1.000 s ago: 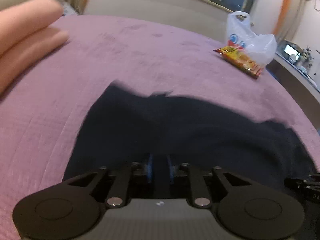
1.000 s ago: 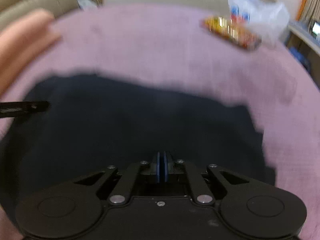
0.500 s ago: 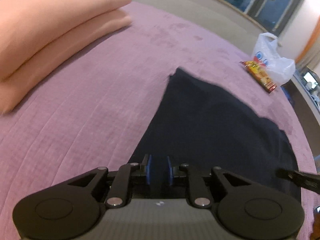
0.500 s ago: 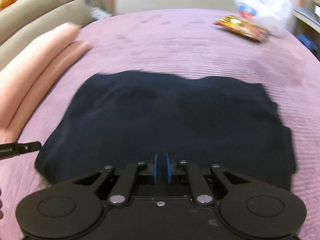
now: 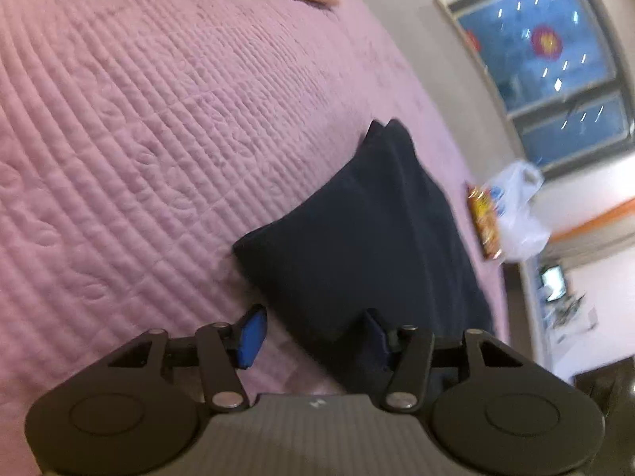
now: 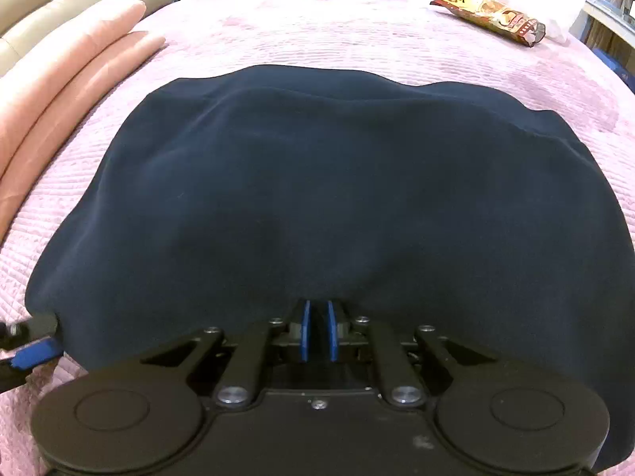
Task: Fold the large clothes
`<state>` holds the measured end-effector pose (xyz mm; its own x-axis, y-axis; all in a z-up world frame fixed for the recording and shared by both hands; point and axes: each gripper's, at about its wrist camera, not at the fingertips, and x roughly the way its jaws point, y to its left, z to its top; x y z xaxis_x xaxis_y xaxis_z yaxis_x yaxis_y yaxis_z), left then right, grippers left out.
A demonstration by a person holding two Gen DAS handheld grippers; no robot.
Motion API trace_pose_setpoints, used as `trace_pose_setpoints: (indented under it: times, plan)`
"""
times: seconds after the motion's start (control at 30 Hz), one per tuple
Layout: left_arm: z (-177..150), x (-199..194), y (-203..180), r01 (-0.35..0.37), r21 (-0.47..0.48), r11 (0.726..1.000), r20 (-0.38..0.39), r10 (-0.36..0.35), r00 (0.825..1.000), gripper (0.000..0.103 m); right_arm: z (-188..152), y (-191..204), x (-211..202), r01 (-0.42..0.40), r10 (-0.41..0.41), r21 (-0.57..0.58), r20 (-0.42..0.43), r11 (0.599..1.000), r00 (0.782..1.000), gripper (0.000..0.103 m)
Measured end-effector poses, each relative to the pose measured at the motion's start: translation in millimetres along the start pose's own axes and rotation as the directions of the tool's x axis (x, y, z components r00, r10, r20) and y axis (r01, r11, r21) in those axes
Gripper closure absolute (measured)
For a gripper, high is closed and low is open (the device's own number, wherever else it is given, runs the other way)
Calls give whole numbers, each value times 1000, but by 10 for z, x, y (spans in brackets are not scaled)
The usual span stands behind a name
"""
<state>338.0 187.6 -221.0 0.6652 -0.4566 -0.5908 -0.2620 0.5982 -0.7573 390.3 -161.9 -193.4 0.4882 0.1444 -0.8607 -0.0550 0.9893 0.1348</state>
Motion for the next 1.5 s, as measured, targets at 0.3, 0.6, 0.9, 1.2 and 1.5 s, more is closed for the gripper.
trace_pose_setpoints:
  times: [0.3,0.6,0.9,1.2,1.5]
  plan:
    - [95,606,-207,142,-62,988,63,-138,988,47,-193,-25,-109,-2,-1,52,47,999,999,93]
    - [97,460,-163,101,-89,991,103,-92,990,54,-273,56,-239,-5,2,44,64,999,998,93]
    - [-23,356,-880,24,216,976,219,-72,973,97,-490,-218,-129,-125,117,73,111,989,987,94]
    - [-729,502,-2473,296,620,727,-58,-333,941,97,-516,-952,-36,-381,359,344,130,858,924,100]
    - [-1668,1221,-2901,447,671,591,-370,-256,893,97,-677,-2350,-717,-233,157,460,197,857,968,88]
